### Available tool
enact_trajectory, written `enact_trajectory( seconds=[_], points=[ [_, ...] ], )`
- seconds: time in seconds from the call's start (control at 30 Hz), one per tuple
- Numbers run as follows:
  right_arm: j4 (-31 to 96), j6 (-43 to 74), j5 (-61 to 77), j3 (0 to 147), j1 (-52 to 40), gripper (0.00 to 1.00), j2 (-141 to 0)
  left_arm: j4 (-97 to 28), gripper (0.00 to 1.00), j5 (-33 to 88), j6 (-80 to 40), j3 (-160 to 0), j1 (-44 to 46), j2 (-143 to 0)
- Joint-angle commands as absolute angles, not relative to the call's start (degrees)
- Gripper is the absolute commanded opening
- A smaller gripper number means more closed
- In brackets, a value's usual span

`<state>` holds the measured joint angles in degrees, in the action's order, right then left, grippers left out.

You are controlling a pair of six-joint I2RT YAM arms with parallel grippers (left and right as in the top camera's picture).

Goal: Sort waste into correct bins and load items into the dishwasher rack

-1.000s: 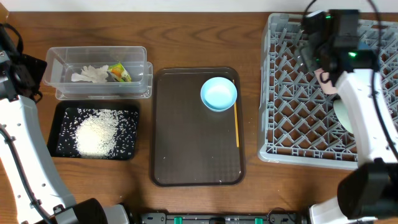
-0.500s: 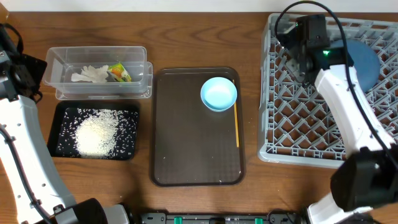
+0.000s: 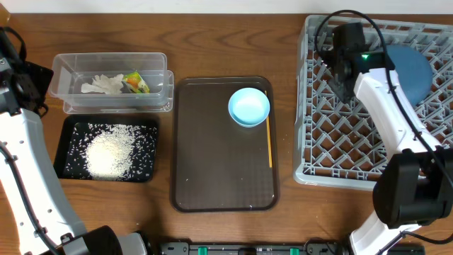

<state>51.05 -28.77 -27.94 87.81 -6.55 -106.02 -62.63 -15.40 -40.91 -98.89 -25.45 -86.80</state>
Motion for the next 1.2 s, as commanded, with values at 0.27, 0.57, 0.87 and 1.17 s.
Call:
enact_trajectory(
  seconds=[0.27, 0.57, 0.87, 1.17],
  points=[
    [54.98, -25.21, -28.27, 88.49, -5.65, 0.46, -105.67, -62.74, 0.95, -16.14, -41.04, -98.94, -25.58, -87.0],
    [58.74, -21.85, -29.91, 88.49, -5.69, 0.43, -105.67, -62.74, 0.95, -16.16, -41.04, -98.94, -25.58, -87.0],
    [60.55, -18.17, -34.68, 88.49, -6.15, 0.34, -105.67, -62.74, 0.95, -16.16, -41.04, -98.94, -25.58, -87.0],
    [60.49, -17.28, -36.21, 88.49, -7.2, 0.07, -105.67, -62.74, 0.95, -16.16, -41.04, -98.94, -25.58, -87.0]
  ],
)
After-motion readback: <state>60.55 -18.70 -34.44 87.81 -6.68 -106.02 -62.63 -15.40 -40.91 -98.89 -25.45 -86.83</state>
